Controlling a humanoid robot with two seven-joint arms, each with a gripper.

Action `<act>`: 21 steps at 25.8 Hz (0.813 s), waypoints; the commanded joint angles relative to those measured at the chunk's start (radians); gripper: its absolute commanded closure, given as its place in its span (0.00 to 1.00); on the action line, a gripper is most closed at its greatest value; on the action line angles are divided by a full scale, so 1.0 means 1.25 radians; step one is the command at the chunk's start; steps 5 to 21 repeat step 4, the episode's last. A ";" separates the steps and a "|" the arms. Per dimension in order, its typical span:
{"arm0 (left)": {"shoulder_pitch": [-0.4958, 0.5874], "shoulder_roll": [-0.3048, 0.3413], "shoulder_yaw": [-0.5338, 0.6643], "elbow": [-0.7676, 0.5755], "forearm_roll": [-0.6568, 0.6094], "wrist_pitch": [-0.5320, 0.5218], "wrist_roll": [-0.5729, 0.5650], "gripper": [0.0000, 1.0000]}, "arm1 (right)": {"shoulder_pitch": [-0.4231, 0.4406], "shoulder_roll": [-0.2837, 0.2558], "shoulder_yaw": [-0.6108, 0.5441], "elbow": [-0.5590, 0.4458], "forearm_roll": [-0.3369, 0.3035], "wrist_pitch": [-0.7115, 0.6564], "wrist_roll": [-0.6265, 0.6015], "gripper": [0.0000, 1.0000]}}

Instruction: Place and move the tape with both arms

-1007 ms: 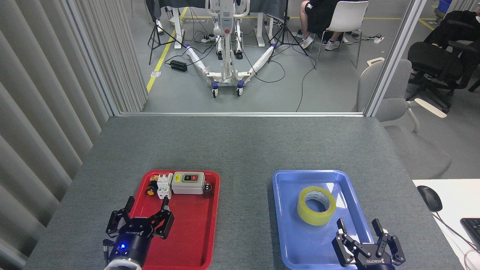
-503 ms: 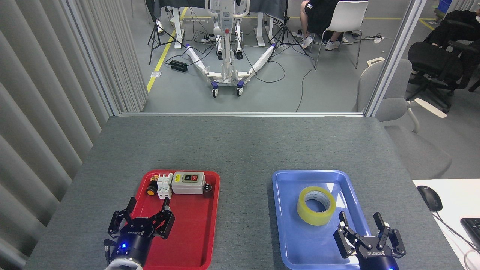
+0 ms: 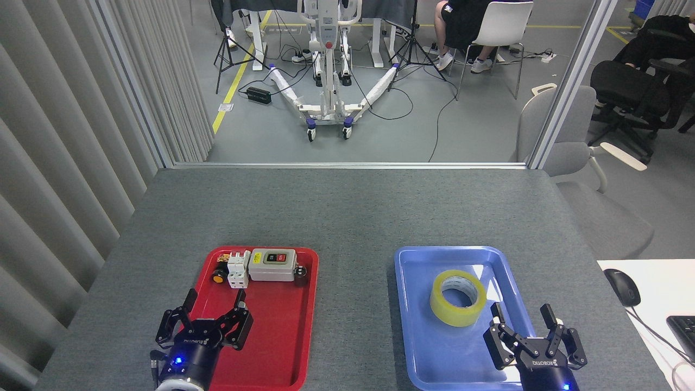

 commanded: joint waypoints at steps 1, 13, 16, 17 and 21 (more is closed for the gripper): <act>0.022 0.002 0.000 -0.004 0.000 -0.043 0.013 0.00 | -0.001 -0.002 0.000 0.000 -0.002 -0.001 -0.003 0.01; 0.035 0.002 0.001 -0.019 0.000 -0.075 0.014 0.00 | -0.001 -0.003 0.000 0.000 -0.002 -0.001 -0.003 0.01; 0.035 0.002 0.001 -0.019 0.000 -0.075 0.014 0.00 | -0.001 -0.003 0.000 0.000 -0.002 -0.001 -0.003 0.01; 0.035 0.002 0.001 -0.019 0.000 -0.075 0.014 0.00 | -0.001 -0.003 0.000 0.000 -0.002 -0.001 -0.003 0.01; 0.035 0.002 0.001 -0.019 0.000 -0.075 0.014 0.00 | -0.001 -0.003 0.000 0.000 -0.002 -0.001 -0.003 0.01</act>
